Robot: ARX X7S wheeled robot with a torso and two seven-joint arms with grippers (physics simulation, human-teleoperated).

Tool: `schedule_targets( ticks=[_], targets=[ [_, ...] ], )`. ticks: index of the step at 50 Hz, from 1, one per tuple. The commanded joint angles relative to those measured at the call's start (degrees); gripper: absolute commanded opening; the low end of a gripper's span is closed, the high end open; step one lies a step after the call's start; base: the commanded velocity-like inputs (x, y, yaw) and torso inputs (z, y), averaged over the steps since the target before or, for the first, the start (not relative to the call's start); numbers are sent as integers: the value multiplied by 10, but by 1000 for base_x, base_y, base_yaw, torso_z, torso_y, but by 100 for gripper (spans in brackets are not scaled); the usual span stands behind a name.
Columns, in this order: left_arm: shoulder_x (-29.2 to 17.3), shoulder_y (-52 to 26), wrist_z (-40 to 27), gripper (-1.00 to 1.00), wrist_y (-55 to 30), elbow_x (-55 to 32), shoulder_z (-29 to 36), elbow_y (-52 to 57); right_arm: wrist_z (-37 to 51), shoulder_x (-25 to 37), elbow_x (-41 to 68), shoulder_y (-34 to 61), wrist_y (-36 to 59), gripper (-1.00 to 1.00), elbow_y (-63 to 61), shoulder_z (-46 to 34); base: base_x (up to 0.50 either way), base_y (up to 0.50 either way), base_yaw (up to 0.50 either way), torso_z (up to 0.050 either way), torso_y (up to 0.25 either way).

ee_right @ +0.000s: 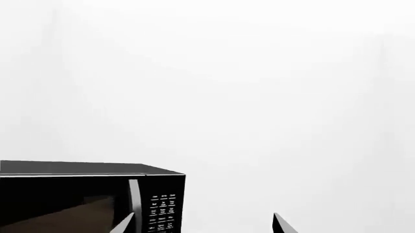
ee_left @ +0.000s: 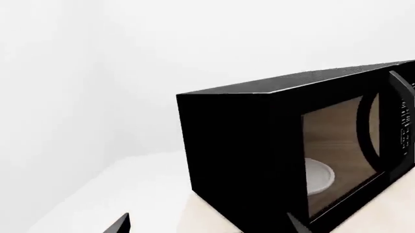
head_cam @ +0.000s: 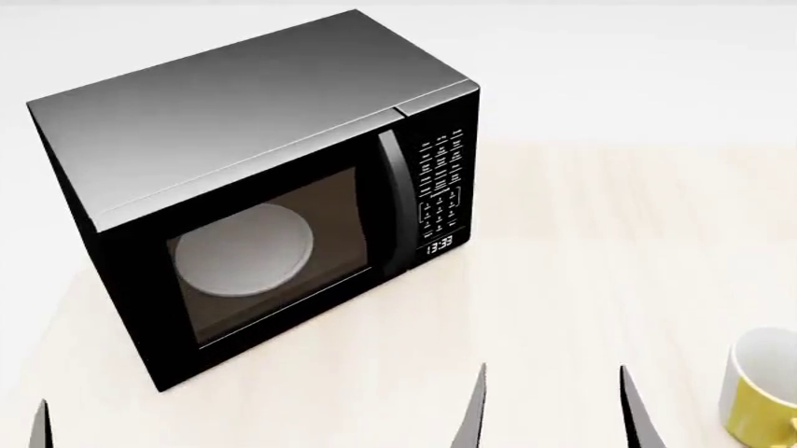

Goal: Close the microwave.

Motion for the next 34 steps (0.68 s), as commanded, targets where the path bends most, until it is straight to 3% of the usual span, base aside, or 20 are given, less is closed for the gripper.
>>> schedule_targets(
  ticks=[1, 8, 16, 26, 34],
  targets=[
    [-2, 9, -68, 100, -22, -40, -106, 47, 38, -11, 94, 32, 72, 100, 23, 91, 0, 0, 0, 0, 0],
    [-16, -2, -142, 100, -50, -55, -188, 121, 116, 7, 84, 49, 98, 100, -30, 175, 0, 0, 0, 1, 0],
    [-33, -15, -179, 100, -71, -17, -204, 195, 198, 21, -1, 32, 87, 100, -133, 255, 0, 0, 0, 0, 0],
    [-57, -6, -220, 100, -116, 4, -264, 282, 213, 49, -24, 32, 115, 100, -205, 308, 0, 0, 0, 0, 0],
    [-50, -10, -222, 100, -110, 16, -250, 279, 208, 55, -19, 34, 121, 100, -210, 310, 0, 0, 0, 0, 0]
  ],
)
